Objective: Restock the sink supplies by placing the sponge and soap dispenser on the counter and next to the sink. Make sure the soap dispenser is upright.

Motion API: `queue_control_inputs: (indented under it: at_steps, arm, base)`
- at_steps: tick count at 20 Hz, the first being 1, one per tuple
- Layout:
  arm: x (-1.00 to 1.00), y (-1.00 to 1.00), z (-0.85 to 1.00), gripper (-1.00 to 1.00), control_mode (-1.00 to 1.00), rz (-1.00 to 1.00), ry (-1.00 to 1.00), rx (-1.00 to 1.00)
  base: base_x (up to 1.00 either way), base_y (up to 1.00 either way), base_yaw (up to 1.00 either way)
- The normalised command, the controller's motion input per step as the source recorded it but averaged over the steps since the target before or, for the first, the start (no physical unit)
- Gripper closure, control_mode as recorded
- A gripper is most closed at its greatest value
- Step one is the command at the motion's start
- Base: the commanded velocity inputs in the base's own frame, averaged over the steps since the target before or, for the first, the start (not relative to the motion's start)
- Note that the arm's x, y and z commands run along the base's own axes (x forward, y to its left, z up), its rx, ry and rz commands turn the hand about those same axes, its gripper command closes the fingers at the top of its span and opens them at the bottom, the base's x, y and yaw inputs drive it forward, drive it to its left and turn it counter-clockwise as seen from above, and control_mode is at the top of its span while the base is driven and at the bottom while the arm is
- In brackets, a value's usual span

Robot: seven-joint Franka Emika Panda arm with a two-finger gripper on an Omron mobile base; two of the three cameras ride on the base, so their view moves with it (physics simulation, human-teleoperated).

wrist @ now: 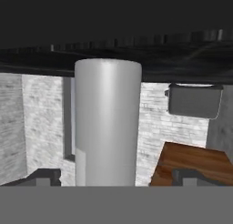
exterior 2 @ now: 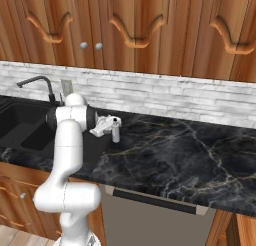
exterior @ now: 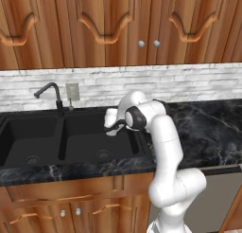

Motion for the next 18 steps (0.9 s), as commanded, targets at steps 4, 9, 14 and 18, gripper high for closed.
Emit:
queue_control_inputs:
  at_steps: [4, 9, 14, 18]
  arm:
    - [-0.03, 0.32, 0.18, -1.0, -1.0, 0.0, -0.04, 0.0]
    - [-0.19, 0.54, 0.24, -1.0, -1.0, 0.0, -0.11, 0.0]
    - [-0.77, 0.67, 0.13, -1.0, -1.0, 0.0, -0.23, 0.0]
    - [-0.93, 0.46, 0.19, -1.0, -1.0, -0.02, -0.32, 0.02]
  base:
    - [0.0, 0.0, 0.0]
    - [0.0, 0.0, 0.0]
    - [0.0, 0.0, 0.0]
    - [0.0, 0.0, 0.0]
